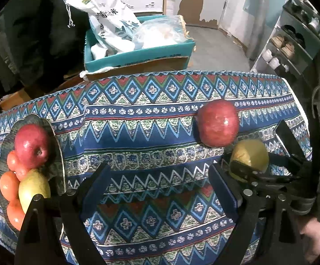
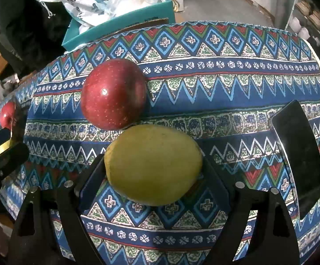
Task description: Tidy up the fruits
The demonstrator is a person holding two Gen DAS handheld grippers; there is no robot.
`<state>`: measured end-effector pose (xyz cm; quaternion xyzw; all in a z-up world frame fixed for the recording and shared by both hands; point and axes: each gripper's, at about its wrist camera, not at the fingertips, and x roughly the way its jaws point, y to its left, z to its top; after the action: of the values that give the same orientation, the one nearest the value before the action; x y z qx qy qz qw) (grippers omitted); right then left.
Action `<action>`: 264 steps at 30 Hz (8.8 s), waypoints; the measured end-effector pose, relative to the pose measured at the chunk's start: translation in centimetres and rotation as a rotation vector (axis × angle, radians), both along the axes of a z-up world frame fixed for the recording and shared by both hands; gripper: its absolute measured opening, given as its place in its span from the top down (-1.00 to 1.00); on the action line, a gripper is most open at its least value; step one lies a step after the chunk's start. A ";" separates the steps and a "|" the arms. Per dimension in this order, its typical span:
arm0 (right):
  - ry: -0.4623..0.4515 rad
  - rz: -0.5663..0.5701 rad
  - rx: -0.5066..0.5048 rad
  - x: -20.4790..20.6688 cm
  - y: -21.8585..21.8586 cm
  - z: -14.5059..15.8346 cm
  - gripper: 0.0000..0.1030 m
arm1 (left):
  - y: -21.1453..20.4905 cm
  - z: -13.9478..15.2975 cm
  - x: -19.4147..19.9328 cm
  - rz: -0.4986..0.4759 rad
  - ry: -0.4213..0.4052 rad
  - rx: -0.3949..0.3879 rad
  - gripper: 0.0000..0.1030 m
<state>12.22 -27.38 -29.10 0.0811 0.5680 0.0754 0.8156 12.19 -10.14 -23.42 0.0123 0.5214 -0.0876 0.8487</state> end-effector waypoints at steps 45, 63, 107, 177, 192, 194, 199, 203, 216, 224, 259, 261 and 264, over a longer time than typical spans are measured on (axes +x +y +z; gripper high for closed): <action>-0.161 -0.117 -0.314 -0.1 -6.3 3.2 -0.63 | -8.6 -4.8 7.1 -0.036 0.129 -0.104 -0.21; -0.215 -0.105 -0.310 -1.3 -5.2 5.9 -0.63 | -6.7 -1.4 3.2 -0.064 0.039 -0.071 -0.20; -0.476 0.049 -0.233 -4.9 4.9 18.3 -0.63 | 5.0 12.2 -6.4 0.031 -0.268 -0.055 -0.20; -0.166 0.427 -0.028 2.3 29.4 7.6 -0.64 | 26.6 1.6 -4.4 0.411 -0.071 -0.106 -0.20; -0.243 0.393 0.031 2.4 28.1 11.3 -0.62 | 26.2 2.6 -4.7 0.392 -0.091 -0.103 -0.28; -0.254 0.388 0.022 2.2 27.8 11.7 -0.62 | 26.1 2.8 -4.8 0.391 -0.093 -0.104 -0.28; -0.279 0.374 -0.007 1.7 27.2 12.7 -0.62 | 25.4 3.9 -5.3 0.375 -0.103 -0.103 -0.28; -0.301 0.359 -0.029 1.2 26.6 13.6 -0.62 | 24.8 5.0 -5.7 0.357 -0.120 -0.090 -0.29; -0.419 0.315 -0.123 -1.4 24.1 17.7 -0.63 | 22.4 9.6 -7.4 0.304 -0.203 -0.057 -0.47; -0.503 0.283 -0.164 -3.3 22.8 20.6 -0.67 | 21.3 13.0 -8.5 0.291 -0.280 -0.056 -0.52; -0.783 0.037 -0.162 -10.6 10.3 29.6 -0.69 | 15.4 21.2 -12.5 0.157 -0.499 -0.101 -0.98; -0.791 0.029 -0.173 -10.9 9.8 29.6 -0.69 | 15.2 21.3 -12.4 0.156 -0.502 -0.104 -0.98; -0.797 0.018 -0.189 -11.1 9.2 29.6 -0.69 | 14.9 21.4 -12.3 0.153 -0.502 -0.105 -0.98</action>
<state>1.14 -18.19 0.50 -0.0348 0.2124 0.0555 0.9750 -0.08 4.73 -2.00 -0.0499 0.2885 -0.0440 0.9552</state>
